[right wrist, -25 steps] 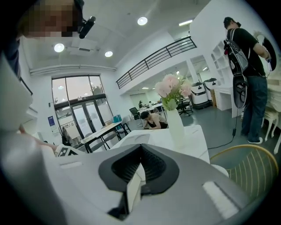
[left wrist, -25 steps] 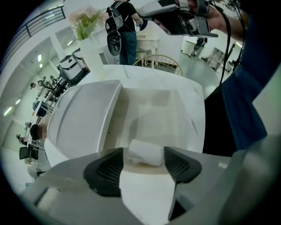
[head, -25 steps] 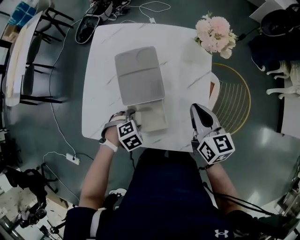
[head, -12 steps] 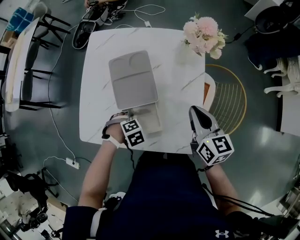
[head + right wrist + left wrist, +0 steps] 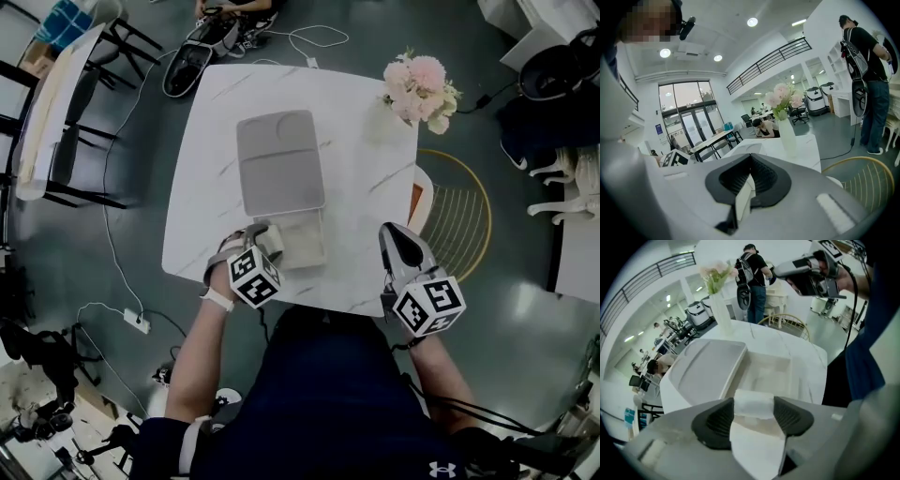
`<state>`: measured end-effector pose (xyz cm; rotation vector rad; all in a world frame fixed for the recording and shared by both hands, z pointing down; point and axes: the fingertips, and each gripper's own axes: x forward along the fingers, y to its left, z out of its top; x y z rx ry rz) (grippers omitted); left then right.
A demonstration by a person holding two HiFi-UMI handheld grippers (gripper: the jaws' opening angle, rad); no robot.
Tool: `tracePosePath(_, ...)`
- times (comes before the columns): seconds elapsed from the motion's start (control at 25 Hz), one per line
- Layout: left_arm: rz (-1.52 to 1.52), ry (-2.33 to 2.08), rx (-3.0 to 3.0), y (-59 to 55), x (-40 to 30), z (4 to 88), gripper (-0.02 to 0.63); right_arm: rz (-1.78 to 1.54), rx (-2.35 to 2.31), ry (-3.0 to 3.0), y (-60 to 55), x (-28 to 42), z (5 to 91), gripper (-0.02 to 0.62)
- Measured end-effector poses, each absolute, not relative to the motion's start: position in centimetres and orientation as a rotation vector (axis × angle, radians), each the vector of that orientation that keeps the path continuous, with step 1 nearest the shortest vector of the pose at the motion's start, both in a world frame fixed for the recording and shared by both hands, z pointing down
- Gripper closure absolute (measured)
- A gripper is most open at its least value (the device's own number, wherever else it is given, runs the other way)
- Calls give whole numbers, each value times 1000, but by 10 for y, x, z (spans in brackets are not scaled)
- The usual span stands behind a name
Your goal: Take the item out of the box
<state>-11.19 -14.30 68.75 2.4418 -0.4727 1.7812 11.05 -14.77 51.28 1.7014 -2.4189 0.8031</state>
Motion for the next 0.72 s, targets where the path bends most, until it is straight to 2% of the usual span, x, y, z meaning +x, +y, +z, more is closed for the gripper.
tracePosePath(0.36,1249,-961,2478,-177,-124,610,328,783,1624,-2483,-141,89,499,592)
tracePosePath(0.52,1052,-1166,2399,-201,-152,596,328,779,1631,-2484,-137,90,494,592)
tracePosePath(0.72,953,-1342,2248,-219,-205,610,328,787,1660,-2469,-136,96,491,592)
